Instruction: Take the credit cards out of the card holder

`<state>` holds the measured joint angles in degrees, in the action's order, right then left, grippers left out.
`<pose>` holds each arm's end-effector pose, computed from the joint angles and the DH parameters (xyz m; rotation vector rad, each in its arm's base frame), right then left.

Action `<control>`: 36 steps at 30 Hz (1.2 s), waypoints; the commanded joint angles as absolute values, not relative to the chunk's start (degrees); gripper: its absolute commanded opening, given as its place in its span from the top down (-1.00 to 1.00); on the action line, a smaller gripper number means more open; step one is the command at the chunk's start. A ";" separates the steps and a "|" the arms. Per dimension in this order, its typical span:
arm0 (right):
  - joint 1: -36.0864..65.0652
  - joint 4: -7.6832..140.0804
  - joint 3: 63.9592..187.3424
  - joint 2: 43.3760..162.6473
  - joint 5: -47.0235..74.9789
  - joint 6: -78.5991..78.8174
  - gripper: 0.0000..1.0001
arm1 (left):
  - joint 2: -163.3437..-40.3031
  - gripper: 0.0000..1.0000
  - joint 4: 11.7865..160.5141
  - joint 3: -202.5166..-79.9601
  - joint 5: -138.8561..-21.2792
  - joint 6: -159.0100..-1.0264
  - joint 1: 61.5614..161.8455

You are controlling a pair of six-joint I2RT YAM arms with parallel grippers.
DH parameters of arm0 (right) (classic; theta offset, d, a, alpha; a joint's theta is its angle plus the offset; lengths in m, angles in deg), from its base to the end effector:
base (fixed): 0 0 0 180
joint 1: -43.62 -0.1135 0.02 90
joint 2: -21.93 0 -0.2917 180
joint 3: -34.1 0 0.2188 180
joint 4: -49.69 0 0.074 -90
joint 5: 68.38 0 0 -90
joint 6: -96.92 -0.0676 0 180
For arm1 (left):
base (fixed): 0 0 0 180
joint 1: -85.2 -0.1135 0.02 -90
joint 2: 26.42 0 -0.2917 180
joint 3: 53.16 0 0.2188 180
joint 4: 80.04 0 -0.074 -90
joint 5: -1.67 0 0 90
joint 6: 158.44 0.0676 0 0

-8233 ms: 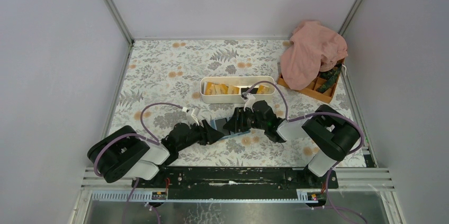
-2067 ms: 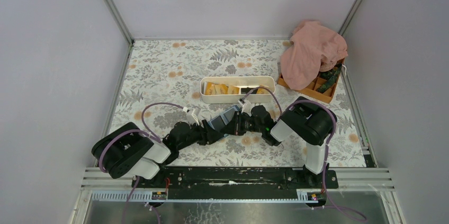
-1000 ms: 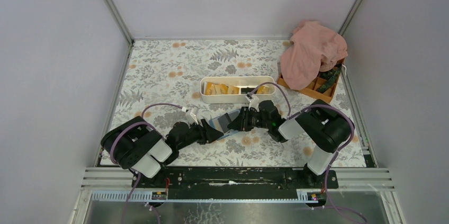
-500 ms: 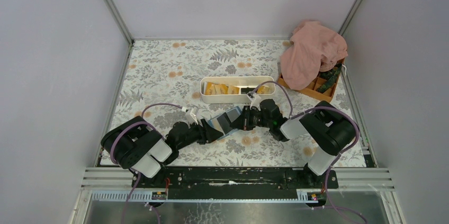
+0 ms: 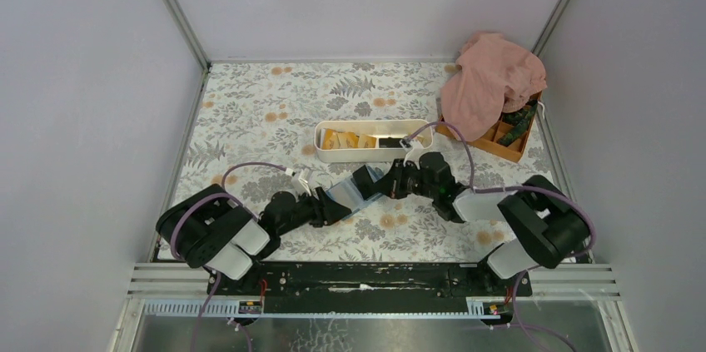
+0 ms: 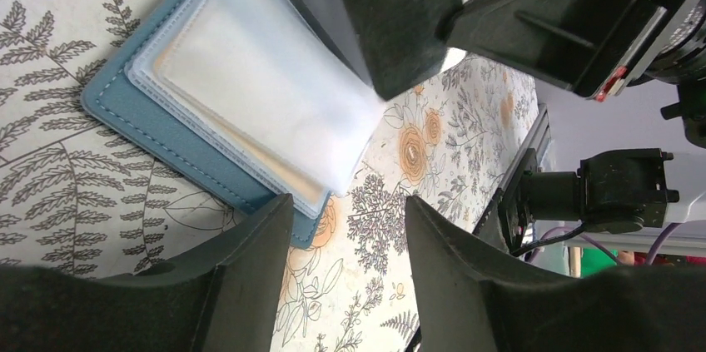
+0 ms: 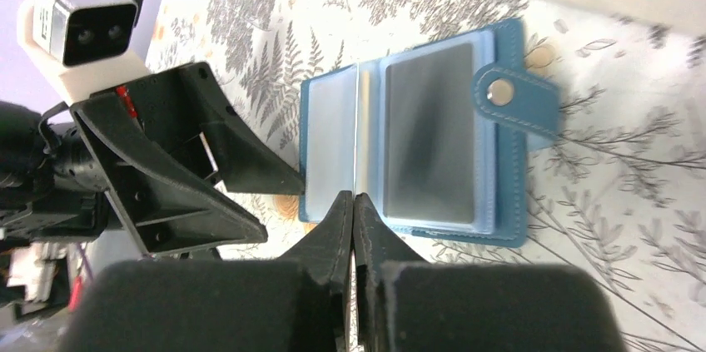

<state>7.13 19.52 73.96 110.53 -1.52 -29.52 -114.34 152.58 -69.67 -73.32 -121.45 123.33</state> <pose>0.2143 0.1916 0.1973 -0.3023 2.0473 1.2120 0.1552 -0.1441 0.1528 -0.0759 2.1181 -1.2736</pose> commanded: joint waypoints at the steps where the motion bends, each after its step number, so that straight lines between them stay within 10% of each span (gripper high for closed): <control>1: 8.18 26.19 73.66 102.94 4.34 -24.83 1.00 | -111.48 -0.23 151.09 -68.49 -74.37 -119.25 122.82; 15: 8.11 19.97 61.52 81.83 -3.78 -32.90 1.00 | -81.88 -0.29 132.93 -70.58 -74.59 -111.27 123.05; 36: 4.28 12.86 60.88 77.48 -4.68 -39.63 1.00 | -95.57 -0.29 157.33 -70.83 -66.88 -114.75 126.60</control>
